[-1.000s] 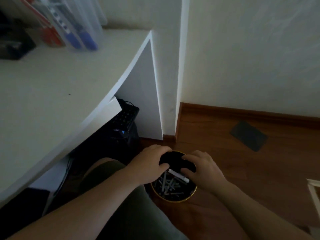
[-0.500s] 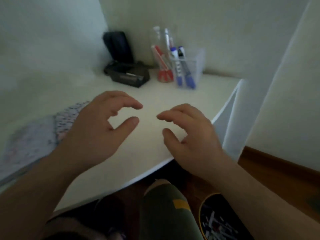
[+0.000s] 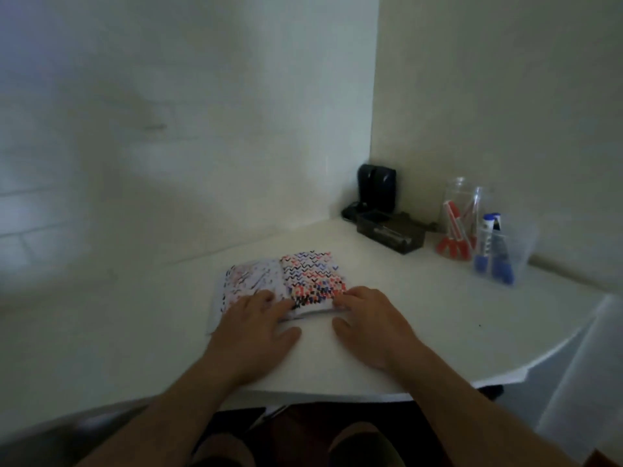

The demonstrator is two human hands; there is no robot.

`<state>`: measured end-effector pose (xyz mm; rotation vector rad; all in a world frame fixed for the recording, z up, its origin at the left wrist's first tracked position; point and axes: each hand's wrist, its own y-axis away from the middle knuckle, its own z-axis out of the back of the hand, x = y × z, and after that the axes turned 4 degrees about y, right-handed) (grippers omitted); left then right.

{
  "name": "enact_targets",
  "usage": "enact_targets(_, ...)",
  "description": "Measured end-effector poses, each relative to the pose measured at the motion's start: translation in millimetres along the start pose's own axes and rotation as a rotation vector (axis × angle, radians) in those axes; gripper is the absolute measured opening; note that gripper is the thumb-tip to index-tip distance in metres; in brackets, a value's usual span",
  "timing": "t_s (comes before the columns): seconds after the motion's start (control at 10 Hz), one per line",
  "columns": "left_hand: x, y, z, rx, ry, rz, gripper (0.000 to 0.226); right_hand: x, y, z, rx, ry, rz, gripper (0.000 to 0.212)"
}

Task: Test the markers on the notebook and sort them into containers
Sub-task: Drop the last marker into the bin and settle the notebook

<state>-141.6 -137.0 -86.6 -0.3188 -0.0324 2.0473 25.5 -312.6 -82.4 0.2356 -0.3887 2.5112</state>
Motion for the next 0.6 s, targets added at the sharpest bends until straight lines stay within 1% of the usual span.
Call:
enact_targets(0.1, -2, 3, 3, -0.004, 0.002, -0.014, 0.065, 8, 8, 7, 0.023, 0.0, -0.001, 0.043)
enact_targets(0.2, 1, 6, 3, 0.008, 0.022, -0.014, 0.063, 11, 17, 17, 0.034, -0.003, 0.002, 0.042)
enact_targets(0.3, 0, 6, 4, 0.0, 0.015, -0.024, 0.066, 11, 22, 21, 0.028, 0.017, 0.0, 0.037)
enact_targets(0.4, 3, 2, 4, 0.03, 0.029, -0.027, 0.071, 9, 27, 20, 0.02, -0.006, -0.013, 0.034)
enact_targets(0.5, 1, 3, 7, -0.077, -0.048, -0.107, 0.053, 11, 18, 21, -0.02, -0.127, 0.029, 0.026)
enact_targets(0.6, 24, -19, -15, -0.123, -0.07, -0.151, 0.049, 8, -2, 15, -0.032, 0.165, 0.175, 0.053)
